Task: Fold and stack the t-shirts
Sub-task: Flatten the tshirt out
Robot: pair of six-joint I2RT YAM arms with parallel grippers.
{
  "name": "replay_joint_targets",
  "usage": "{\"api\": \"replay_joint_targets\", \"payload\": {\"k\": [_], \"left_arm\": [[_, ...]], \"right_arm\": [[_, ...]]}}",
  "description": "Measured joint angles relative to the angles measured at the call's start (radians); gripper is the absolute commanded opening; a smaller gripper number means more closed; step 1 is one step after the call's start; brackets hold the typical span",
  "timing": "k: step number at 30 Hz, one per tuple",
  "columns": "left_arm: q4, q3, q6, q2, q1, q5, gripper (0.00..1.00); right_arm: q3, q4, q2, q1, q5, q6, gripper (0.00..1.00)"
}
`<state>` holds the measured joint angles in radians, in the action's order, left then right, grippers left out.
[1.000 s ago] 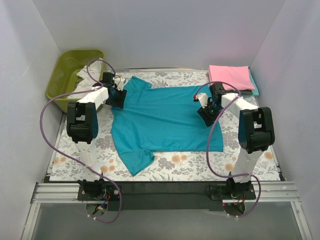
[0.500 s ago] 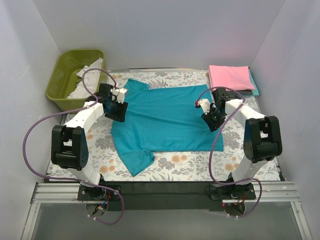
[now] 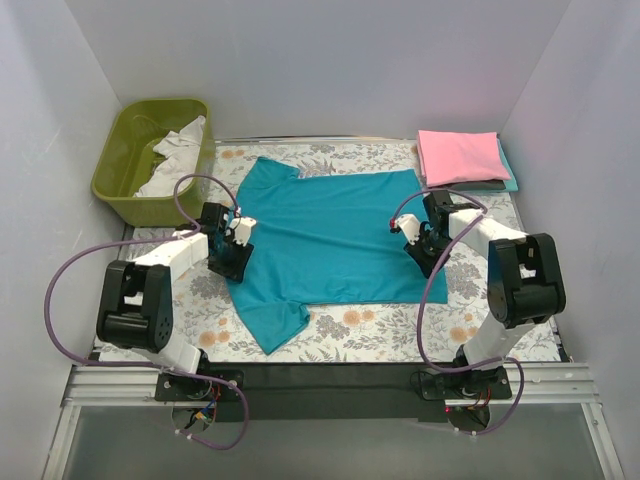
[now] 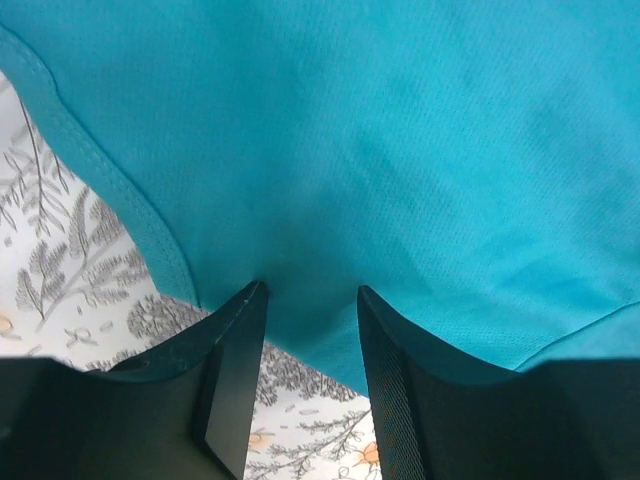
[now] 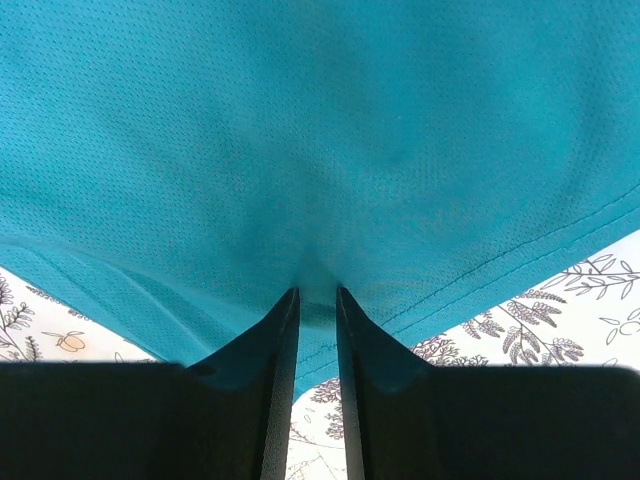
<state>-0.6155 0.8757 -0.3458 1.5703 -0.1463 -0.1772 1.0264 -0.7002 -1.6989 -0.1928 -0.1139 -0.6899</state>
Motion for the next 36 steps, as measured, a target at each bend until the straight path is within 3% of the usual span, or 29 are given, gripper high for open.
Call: {"api": "replay_joint_targets", "payload": {"k": [6,11,14,21,27,30,36], "left_arm": [[0.035,-0.129,0.057,-0.129,-0.002,0.042,0.38],[-0.07,-0.193,0.113,-0.242,0.0,0.089,0.45],[-0.118,-0.19,0.134,-0.278,0.006,0.103,0.52],[-0.169,-0.089,0.151,-0.292,0.026,0.107,0.54],[-0.179,0.005,0.201,-0.285,0.117,0.105,0.53],[-0.187,0.106,0.212,-0.254,0.132,0.066,0.52],[-0.132,0.438,0.132,-0.06,0.104,-0.079,0.53]], "right_arm": [[-0.064,0.017,0.058,-0.031,0.016,-0.012,0.31],[-0.146,-0.03,0.14,-0.082,0.013,-0.02,0.43],[-0.188,-0.078,0.186,-0.099,0.001,-0.019,0.47],[-0.194,-0.161,0.282,-0.099,0.009,-0.008,0.49],[-0.05,-0.212,0.327,-0.083,0.014,-0.002,0.52],[0.078,-0.218,0.316,-0.064,0.01,-0.003,0.45],[0.434,-0.18,0.09,0.055,-0.036,0.014,0.34]]}}
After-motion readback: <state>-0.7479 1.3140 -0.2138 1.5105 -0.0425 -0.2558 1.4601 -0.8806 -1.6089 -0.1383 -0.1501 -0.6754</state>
